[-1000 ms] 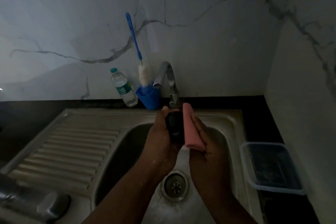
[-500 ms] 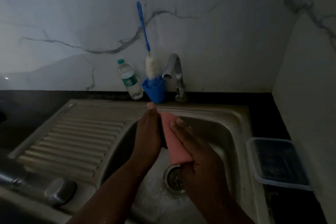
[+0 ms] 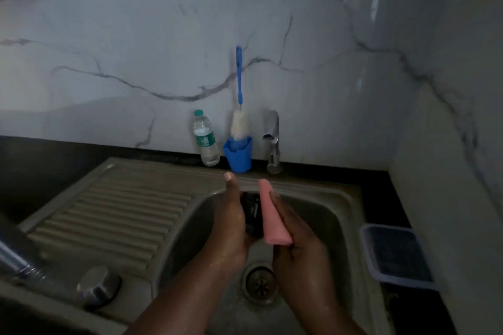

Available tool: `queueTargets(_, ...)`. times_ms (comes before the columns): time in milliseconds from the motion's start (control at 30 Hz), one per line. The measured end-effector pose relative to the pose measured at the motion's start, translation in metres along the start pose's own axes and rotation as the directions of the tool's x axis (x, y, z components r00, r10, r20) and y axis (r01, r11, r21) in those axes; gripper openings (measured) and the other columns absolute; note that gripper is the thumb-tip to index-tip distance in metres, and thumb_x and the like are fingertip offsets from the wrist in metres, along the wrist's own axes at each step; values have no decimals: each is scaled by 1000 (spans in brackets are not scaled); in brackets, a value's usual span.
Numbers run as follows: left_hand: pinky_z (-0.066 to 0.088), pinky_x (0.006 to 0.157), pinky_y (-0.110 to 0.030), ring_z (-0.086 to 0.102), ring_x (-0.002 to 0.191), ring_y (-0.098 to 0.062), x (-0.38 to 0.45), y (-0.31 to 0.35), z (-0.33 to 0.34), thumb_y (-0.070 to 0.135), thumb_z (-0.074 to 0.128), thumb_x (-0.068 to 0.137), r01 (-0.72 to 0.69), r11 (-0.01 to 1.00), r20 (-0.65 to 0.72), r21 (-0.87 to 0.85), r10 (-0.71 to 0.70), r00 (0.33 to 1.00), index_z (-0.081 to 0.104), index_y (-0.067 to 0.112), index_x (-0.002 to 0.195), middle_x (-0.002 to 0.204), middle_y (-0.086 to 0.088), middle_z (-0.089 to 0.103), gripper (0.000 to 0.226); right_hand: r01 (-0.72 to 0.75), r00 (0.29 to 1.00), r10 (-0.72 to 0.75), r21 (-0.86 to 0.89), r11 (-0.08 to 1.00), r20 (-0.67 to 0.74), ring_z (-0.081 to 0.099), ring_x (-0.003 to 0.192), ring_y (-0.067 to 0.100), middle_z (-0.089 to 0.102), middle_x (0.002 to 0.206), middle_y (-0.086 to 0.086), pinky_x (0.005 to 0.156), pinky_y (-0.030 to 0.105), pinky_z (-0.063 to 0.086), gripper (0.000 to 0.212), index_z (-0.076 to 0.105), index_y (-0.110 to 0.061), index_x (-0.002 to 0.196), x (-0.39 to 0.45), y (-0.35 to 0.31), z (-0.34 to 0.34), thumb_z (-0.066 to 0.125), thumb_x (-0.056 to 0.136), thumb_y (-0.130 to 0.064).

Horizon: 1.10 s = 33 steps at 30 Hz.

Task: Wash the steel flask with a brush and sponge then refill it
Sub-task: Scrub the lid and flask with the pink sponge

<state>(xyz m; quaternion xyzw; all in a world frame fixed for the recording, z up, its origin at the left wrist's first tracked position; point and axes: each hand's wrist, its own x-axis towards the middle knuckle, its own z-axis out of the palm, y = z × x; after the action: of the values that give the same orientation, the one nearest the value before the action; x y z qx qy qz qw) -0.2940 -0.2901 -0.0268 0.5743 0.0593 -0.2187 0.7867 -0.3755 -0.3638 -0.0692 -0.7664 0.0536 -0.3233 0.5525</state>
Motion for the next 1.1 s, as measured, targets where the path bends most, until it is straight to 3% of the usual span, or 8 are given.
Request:
queueTargets(200,46,87,-37,65,87,-24,-10,10,2,40,76,70,108,994,446,15,-103,889,78,11,92,100,-14,73,36,-43,998,45,36,998,-44,53,122,-2,60,129,-20,109,32,40,52,58,-35,129,26,-38,-16,53,87,-5)
queueTargets(300,53,59,-29,63,66,-19,8,30,-4,42,73,69,211,954,435,-214,-100,895,72,10,96,83,-10,69,42,44,991,-48,-42,998,-121,53,124,0,60,129,-21,109,27,40,54,58,-27,130,26,-54,-10,52,82,-3)
queueTargets(400,58,69,-35,66,75,-23,21,51,-15,48,75,63,308,890,440,-337,-140,887,66,5,109,91,-14,68,63,179,951,-236,-264,948,-202,48,127,-1,52,136,-24,108,18,35,59,56,-29,132,18,-59,8,52,80,-2)
queueTargets(667,58,64,-39,70,61,-34,8,61,-40,37,98,30,635,745,751,-205,-296,590,69,-17,85,78,-28,67,83,252,925,-381,-770,587,12,42,132,12,41,147,-14,99,10,35,82,35,-40,142,3,-58,51,44,67,-10)
queueTargets(800,56,43,-31,68,54,-28,15,70,-51,50,67,77,516,786,560,-340,-271,783,69,-4,84,72,-22,69,55,259,927,-370,-815,519,59,44,129,10,39,147,-21,103,11,32,84,36,-42,140,-1,-52,48,43,64,-8)
queueTargets(900,56,52,-26,63,65,-21,23,72,-53,43,67,81,424,802,454,-422,-218,864,64,6,98,76,-13,68,41,179,946,-325,-813,554,-14,37,132,4,20,150,-35,93,23,47,104,28,-49,143,10,-53,41,62,56,-6)
queueTargets(967,59,68,-35,69,72,-27,18,74,-55,45,60,86,456,804,543,-382,-204,815,69,1,97,86,-19,71,46,200,939,-344,-819,538,4,36,134,6,18,150,-35,95,24,45,103,27,-49,144,19,-62,47,66,57,-9)
queueTargets(1100,58,51,-41,71,59,-32,13,75,-56,61,49,86,589,758,696,-280,-262,668,69,-11,85,77,-24,71,75,241,936,-348,-831,502,61,43,133,14,38,149,-18,97,15,36,85,30,-44,145,20,-68,73,40,67,-12)
